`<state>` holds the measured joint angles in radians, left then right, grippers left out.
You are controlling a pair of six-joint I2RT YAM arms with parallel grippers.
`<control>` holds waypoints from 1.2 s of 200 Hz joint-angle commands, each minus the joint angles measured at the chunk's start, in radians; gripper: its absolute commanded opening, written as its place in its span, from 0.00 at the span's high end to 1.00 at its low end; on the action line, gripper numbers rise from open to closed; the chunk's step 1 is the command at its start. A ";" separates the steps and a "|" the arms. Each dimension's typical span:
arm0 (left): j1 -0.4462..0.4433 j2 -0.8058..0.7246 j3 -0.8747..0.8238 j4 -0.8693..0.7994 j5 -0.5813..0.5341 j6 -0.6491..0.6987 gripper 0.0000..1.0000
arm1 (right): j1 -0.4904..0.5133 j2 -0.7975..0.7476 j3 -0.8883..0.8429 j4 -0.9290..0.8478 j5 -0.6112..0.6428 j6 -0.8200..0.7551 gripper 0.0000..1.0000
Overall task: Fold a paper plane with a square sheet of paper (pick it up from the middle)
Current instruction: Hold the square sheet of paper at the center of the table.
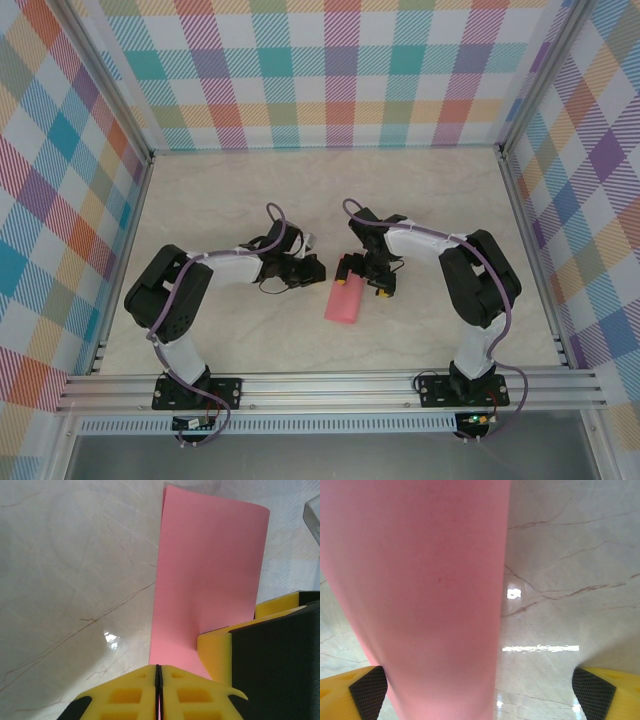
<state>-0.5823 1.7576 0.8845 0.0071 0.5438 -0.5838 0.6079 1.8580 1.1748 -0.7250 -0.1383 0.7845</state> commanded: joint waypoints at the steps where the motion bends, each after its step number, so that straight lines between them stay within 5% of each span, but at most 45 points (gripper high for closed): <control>1: -0.021 0.027 0.025 0.015 0.041 -0.001 0.91 | 0.007 0.089 -0.040 0.041 0.032 -0.025 0.00; 39: -0.031 0.073 0.042 0.048 0.100 -0.014 1.00 | 0.007 0.090 -0.046 0.046 0.031 -0.022 0.00; 240: -0.037 0.156 0.048 0.065 0.090 -0.025 1.00 | 0.015 0.096 -0.055 0.067 0.019 -0.012 0.00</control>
<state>-0.6044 1.8946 0.9089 0.1085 0.6617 -0.6319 0.6109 1.8626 1.1755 -0.7261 -0.1310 0.7860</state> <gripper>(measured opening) 0.045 0.999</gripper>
